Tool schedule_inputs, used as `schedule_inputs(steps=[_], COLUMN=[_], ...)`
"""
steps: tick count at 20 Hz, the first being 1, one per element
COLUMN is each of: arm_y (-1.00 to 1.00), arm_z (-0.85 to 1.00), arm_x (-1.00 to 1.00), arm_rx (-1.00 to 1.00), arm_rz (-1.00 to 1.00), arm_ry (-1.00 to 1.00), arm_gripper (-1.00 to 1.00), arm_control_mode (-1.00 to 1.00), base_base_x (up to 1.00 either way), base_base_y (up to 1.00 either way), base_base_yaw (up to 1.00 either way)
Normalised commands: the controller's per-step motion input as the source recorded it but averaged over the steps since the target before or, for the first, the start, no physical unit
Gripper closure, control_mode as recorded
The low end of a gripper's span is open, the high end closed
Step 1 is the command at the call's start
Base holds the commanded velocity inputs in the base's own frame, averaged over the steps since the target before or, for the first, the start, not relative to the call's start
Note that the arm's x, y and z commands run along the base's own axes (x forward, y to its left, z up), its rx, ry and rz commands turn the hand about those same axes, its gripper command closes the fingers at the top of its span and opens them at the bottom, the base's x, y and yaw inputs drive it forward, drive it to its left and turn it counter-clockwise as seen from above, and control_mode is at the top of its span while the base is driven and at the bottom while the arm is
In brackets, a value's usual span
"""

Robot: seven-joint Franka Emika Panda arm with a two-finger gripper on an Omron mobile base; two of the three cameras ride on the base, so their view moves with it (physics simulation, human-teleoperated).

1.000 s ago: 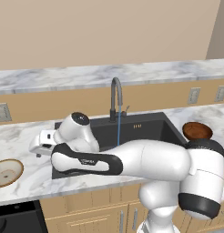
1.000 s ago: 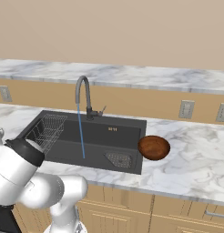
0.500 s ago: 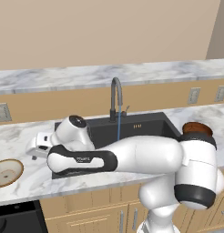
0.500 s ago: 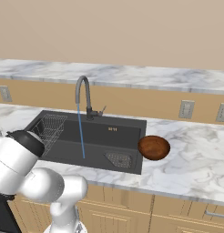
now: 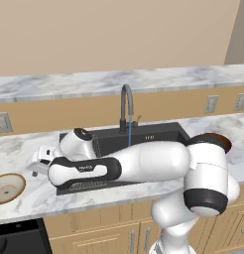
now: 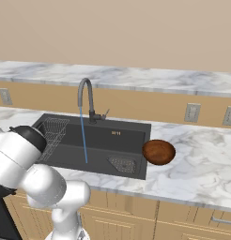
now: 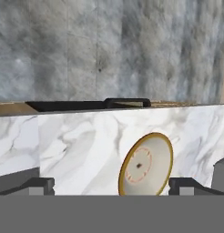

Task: Rinse each bowl for a few seconds and place them down in the sink or on the counter.

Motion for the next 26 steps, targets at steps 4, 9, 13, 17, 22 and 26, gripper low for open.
schedule_inputs(steps=[4, 9, 13, 17, 22, 26], arm_y=[0.15, 0.19, 0.19, 0.21, 0.19, 0.23], arm_z=[-0.17, -0.15, -0.15, -0.15, -0.15, -0.15], arm_x=[0.05, 0.08, 0.12, 0.15, 0.13, 0.15], arm_rx=[0.00, 0.02, 0.02, 0.01, 0.00, 0.00], arm_rz=[-0.02, -0.03, -0.02, -0.02, -0.02, -0.02], arm_ry=[0.05, 0.03, 0.04, 0.03, 0.03, 0.03], arm_gripper=[-1.00, -1.00, -1.00, -1.00, -1.00, -1.00], arm_control_mode=[-1.00, -1.00, -1.00, -1.00, -1.00, -1.00], base_base_x=[0.00, 0.00, 0.00, 0.00, 0.00, 0.00], base_base_y=[0.00, 0.00, 0.00, 0.00, 0.00, 0.00], base_base_yaw=[0.00, 0.00, 0.00, 0.00, 0.00, 0.00])
